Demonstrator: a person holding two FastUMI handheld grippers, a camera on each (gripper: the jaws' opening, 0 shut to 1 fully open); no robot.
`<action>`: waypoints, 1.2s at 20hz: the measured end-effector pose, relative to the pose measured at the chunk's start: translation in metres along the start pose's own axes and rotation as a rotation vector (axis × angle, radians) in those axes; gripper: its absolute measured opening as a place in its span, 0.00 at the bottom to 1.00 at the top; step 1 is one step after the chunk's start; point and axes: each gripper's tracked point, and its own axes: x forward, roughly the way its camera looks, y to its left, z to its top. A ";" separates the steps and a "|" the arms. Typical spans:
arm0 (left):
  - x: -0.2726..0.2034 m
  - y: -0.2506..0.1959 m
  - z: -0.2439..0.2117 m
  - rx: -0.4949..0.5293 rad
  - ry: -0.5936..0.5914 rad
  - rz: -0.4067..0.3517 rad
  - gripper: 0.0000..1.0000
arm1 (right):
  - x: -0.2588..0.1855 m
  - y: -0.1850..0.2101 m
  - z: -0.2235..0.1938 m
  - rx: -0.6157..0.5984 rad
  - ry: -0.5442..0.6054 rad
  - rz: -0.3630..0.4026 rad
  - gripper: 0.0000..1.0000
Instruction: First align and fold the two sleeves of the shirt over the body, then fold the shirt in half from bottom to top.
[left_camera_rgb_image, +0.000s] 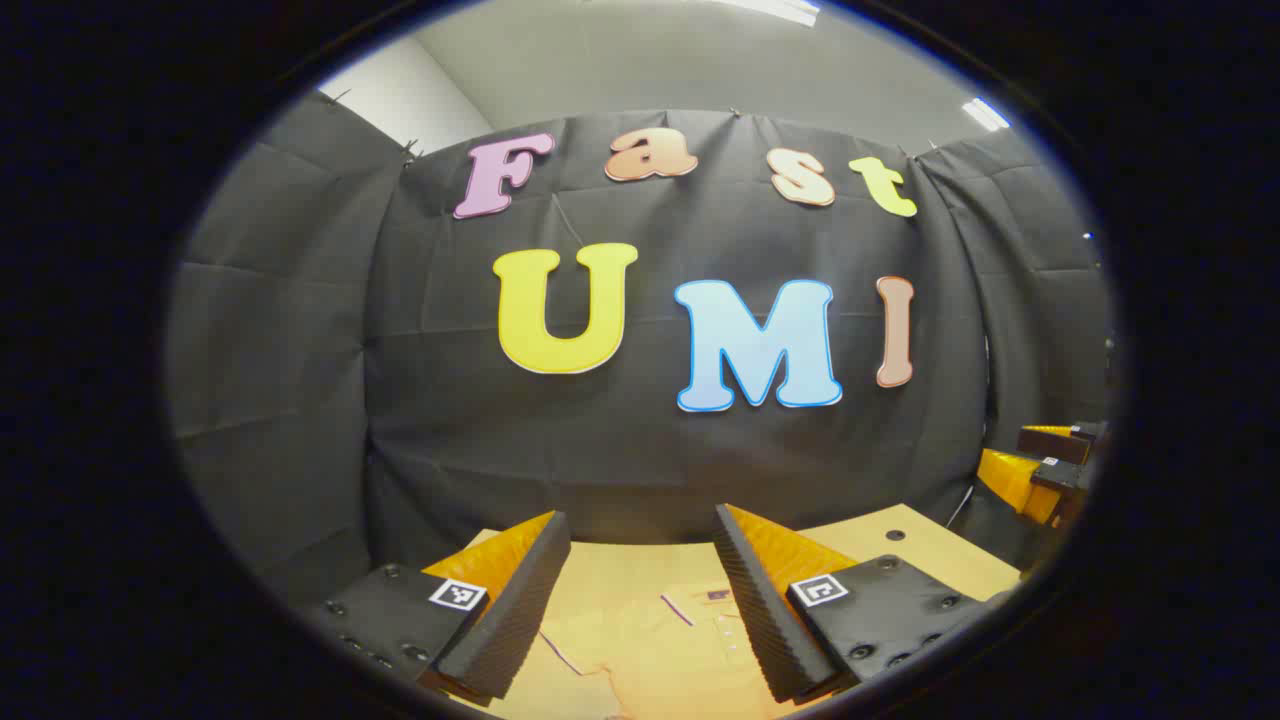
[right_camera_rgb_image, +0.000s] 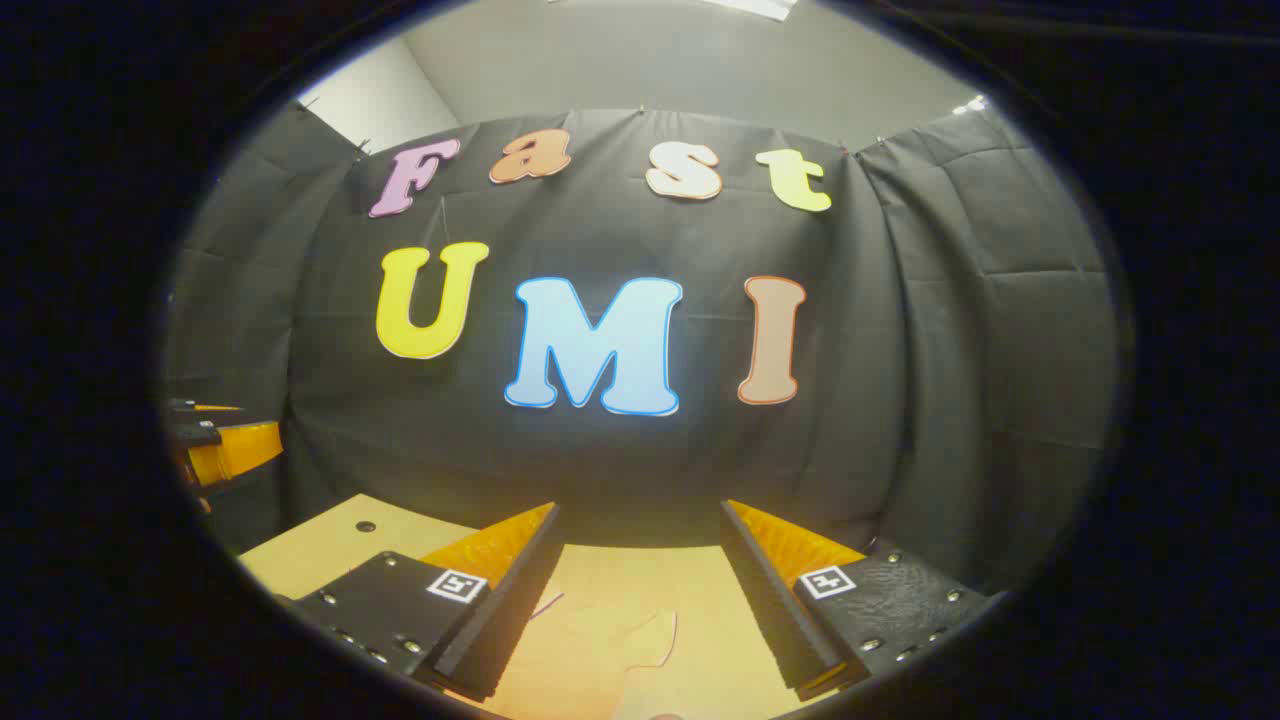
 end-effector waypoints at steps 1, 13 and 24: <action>0.000 0.000 0.001 0.000 -0.001 0.001 0.94 | 0.001 0.000 0.000 0.000 0.001 0.002 0.98; -0.001 -0.002 0.009 0.019 0.000 0.022 0.94 | 0.017 -0.011 -0.012 0.002 0.021 0.016 0.98; 0.007 -0.005 0.017 0.044 0.008 0.020 0.93 | 0.054 -0.023 -0.066 0.004 0.148 0.026 0.98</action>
